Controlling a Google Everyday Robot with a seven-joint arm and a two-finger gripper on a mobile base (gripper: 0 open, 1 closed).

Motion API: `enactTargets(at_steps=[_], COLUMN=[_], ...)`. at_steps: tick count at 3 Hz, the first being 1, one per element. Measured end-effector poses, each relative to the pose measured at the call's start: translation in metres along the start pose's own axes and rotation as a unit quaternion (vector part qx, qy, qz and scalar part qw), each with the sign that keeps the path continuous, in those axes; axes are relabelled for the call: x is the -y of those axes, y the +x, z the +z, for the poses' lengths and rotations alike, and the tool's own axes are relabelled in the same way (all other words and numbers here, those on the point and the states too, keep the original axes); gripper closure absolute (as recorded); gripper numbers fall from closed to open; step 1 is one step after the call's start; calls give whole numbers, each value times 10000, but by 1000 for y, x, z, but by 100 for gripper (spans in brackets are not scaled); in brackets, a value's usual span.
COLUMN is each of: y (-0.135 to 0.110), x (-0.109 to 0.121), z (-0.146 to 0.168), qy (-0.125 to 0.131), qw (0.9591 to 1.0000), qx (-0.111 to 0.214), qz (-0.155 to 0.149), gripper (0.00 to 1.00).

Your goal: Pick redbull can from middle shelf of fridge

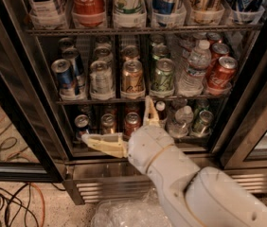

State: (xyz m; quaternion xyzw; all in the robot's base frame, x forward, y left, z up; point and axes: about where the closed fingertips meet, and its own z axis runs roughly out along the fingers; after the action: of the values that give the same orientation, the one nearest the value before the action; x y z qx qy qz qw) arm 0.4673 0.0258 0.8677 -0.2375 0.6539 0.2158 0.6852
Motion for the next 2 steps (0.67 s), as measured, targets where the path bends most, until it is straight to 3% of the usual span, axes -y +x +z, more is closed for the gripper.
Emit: enactTargets(at_steps=[1,2], y=[2,10], x=[-35,-52], z=[9,19], qy=[-15,212], qw=[9994,9990], qx=[294,387], qz=[203,60], gripper=[0,0])
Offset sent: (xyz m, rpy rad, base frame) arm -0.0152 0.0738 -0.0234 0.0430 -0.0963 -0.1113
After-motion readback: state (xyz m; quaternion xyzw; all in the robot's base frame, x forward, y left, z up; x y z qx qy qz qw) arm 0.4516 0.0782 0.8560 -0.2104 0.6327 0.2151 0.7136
